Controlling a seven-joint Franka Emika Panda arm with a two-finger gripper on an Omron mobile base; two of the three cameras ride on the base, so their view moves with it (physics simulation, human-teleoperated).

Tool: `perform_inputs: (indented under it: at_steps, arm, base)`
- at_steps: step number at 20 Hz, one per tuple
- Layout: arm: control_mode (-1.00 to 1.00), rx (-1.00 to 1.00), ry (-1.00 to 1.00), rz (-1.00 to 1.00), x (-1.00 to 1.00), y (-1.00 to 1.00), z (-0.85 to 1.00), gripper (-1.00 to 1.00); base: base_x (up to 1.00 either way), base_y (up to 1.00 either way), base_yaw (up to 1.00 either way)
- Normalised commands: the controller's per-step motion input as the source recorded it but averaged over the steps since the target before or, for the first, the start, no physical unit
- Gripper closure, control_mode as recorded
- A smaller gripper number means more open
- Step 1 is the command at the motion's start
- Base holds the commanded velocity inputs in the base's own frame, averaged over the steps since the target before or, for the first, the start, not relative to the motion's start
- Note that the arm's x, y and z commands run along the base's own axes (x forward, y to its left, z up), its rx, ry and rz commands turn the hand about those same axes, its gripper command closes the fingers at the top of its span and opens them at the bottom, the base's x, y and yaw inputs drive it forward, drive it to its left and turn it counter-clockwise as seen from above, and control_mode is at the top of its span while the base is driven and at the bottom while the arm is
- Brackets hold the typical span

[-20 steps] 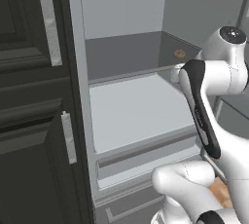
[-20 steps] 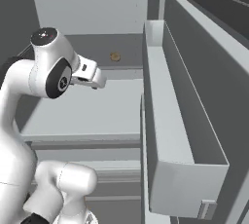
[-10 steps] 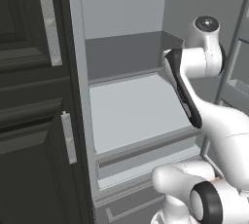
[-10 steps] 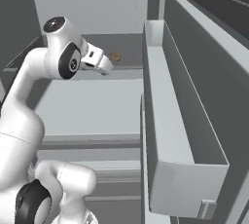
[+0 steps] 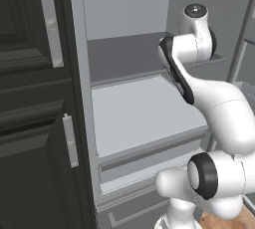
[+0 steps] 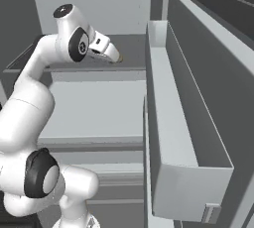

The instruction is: Grab the lime and garlic from the fridge, place them in the blender, close the lid, and turn on the blender to create a marinade.

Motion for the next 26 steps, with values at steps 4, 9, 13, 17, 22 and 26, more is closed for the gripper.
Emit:
perform_inputs:
  at_steps: [4,9,13,17,22,26]
  arm:
    - [-1.00,0.00,0.00,0.00,0.38,0.00,0.00,-1.00]
    - [-1.00,0.00,0.00,0.00,0.29,-0.07,0.00,-1.00]
    - [-1.00,0.00,0.00,0.00,0.28,-0.26,-0.01,-1.00]
    - [-1.00,0.00,0.00,0.00,0.18,-0.32,-0.03,-1.00]
    - [-1.00,0.00,0.00,0.00,0.22,-0.20,-0.05,-1.00]
    - [-1.00,0.00,0.00,0.00,0.26,-0.04,-0.07,-1.00]
  base:
    - [0.00,0.00,0.00]
    - [0.00,0.00,0.00]
    - [0.00,0.00,0.00]
    - [0.00,0.00,0.00]
    - [0.00,0.00,0.00]
    - [0.00,0.00,0.00]
